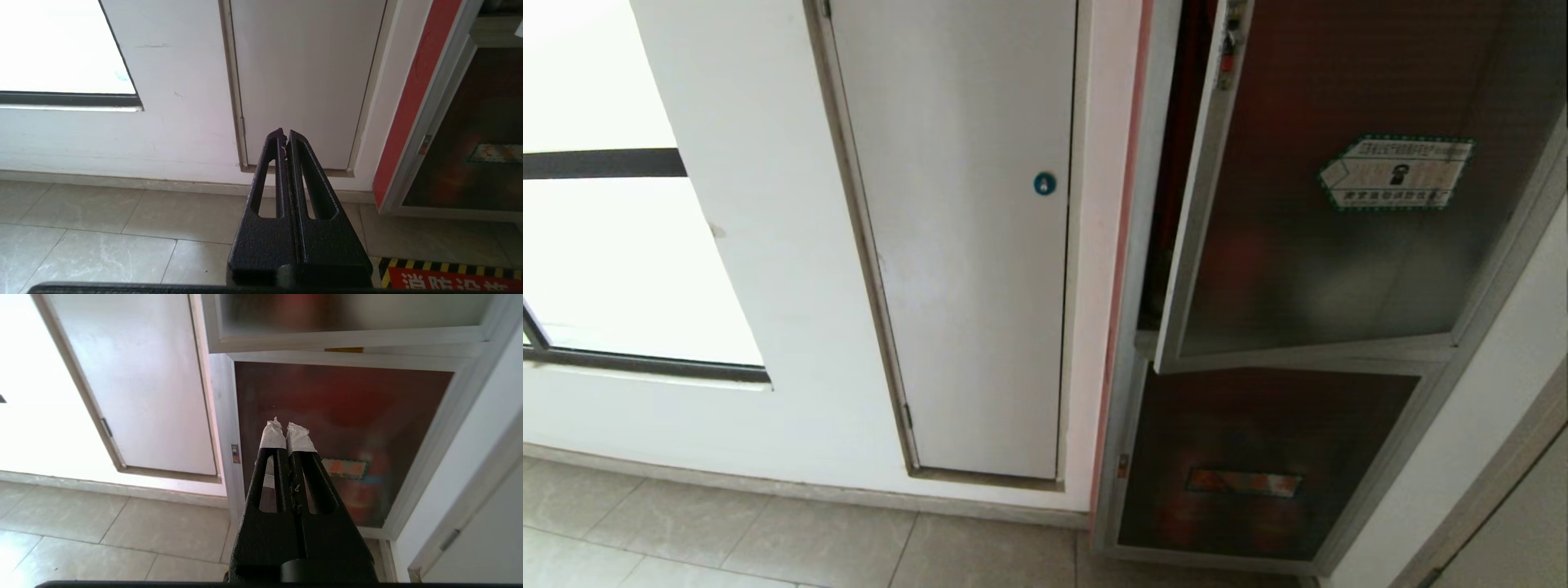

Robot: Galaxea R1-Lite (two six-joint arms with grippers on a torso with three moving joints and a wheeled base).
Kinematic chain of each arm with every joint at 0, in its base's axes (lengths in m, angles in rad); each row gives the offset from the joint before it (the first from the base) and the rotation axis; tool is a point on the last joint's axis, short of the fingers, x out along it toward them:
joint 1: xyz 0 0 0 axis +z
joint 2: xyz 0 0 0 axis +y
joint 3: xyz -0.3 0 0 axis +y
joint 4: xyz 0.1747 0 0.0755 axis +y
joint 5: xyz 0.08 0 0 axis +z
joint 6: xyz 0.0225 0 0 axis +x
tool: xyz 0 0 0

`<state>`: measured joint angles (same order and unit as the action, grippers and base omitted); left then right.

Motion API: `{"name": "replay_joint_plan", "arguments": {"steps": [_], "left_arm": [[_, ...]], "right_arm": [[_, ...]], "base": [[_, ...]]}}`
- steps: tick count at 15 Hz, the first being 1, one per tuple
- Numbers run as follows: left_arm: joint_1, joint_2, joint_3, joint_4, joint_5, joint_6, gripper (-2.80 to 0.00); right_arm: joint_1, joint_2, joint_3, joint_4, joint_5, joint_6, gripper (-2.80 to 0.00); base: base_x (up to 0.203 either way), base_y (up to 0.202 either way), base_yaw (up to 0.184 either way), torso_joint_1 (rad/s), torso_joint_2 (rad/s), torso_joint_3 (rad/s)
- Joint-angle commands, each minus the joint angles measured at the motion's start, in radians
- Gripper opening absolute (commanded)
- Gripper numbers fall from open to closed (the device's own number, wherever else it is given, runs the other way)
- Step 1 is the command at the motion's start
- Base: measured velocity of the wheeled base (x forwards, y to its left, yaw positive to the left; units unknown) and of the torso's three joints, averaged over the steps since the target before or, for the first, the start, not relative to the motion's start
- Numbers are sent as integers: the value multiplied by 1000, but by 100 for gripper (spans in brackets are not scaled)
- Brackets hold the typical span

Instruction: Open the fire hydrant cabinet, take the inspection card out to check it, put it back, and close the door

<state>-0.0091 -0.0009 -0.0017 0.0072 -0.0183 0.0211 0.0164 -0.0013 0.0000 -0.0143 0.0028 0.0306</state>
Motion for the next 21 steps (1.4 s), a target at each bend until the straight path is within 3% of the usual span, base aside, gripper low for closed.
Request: {"name": "replay_joint_plan", "arguments": {"steps": [1,21], "left_arm": [[0,-1,0,-1,0,0,-280],[0,-1,0,0,0,0,-280]], "right_arm": [[0,1,5,0,0,0,-280],[0,1,5,0,0,0,-280]], "base": [[188,0,1,2,6,2],[196,0,0,4,2,2]]}}
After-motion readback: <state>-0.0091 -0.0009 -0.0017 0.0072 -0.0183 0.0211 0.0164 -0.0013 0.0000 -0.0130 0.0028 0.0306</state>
